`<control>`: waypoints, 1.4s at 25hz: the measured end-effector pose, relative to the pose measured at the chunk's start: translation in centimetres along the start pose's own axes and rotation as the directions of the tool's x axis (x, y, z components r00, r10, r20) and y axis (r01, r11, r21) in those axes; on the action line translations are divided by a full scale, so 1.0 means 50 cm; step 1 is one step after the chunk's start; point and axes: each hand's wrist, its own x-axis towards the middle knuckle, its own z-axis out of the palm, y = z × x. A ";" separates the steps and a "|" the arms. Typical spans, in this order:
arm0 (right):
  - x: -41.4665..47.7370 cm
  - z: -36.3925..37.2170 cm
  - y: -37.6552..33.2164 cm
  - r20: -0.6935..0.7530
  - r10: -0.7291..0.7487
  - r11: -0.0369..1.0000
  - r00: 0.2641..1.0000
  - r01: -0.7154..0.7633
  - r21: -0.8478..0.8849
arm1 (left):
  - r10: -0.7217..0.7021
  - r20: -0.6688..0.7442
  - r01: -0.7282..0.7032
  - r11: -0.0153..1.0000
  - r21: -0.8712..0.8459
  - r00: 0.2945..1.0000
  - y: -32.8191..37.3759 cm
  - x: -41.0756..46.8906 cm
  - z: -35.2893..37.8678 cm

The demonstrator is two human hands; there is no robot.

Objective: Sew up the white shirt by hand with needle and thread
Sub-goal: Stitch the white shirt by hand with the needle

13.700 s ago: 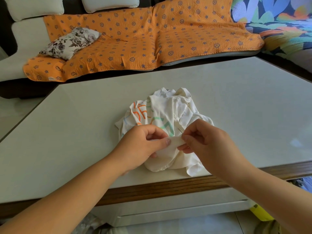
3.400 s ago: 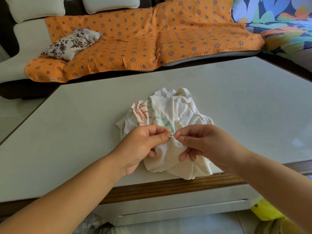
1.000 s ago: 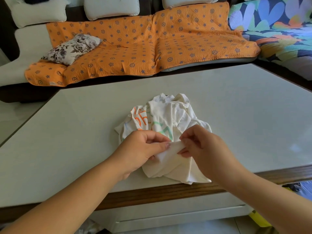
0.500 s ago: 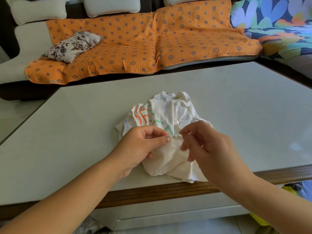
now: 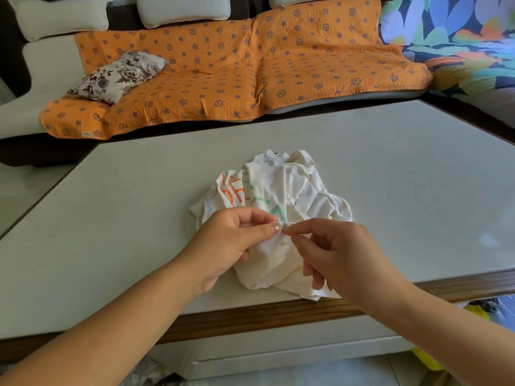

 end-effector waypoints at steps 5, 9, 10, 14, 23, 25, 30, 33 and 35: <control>0.002 0.003 0.003 -0.018 -0.001 1.000 1.000 0.001 -0.029 | 0.010 -0.005 -0.009 1.000 0.013 1.000 -0.001 0.000 0.001; 0.005 0.008 0.005 -0.030 0.006 0.999 1.000 -0.008 -0.050 | 0.043 -0.018 -0.043 0.999 0.028 0.999 -0.005 0.000 0.002; 0.006 0.010 0.005 -0.032 0.007 0.998 0.999 -0.009 -0.056 | 0.061 -0.028 -0.059 0.997 0.046 0.998 -0.005 0.000 0.003; 0.011 0.015 0.003 -0.052 0.003 0.996 0.999 -0.008 -0.090 | 0.183 -0.026 -0.176 0.969 0.172 0.983 -0.003 -0.005 0.012; 0.012 0.019 -0.004 -0.056 0.049 0.994 0.997 -0.043 0.101 | 0.098 -0.058 -0.091 0.989 0.119 0.993 -0.009 -0.004 0.020; 0.012 0.021 -0.004 -0.040 0.057 0.987 0.998 -0.051 0.150 | 0.072 -0.019 -0.069 0.990 0.119 0.997 -0.013 -0.003 0.021; 0.019 0.023 -0.006 0.041 0.049 0.980 0.998 -0.056 0.189 | 0.147 0.003 -0.142 0.949 0.283 0.989 -0.017 -0.002 0.022; 0.018 0.024 -0.007 0.030 0.018 0.992 0.999 -0.022 0.125 | 0.172 -0.018 -0.156 0.927 0.340 0.985 -0.019 -0.001 0.021; 0.018 0.026 -0.006 0.032 -0.014 1.000 0.999 0.013 0.021 | 0.157 -0.011 -0.145 0.934 0.326 0.987 -0.019 -0.002 0.023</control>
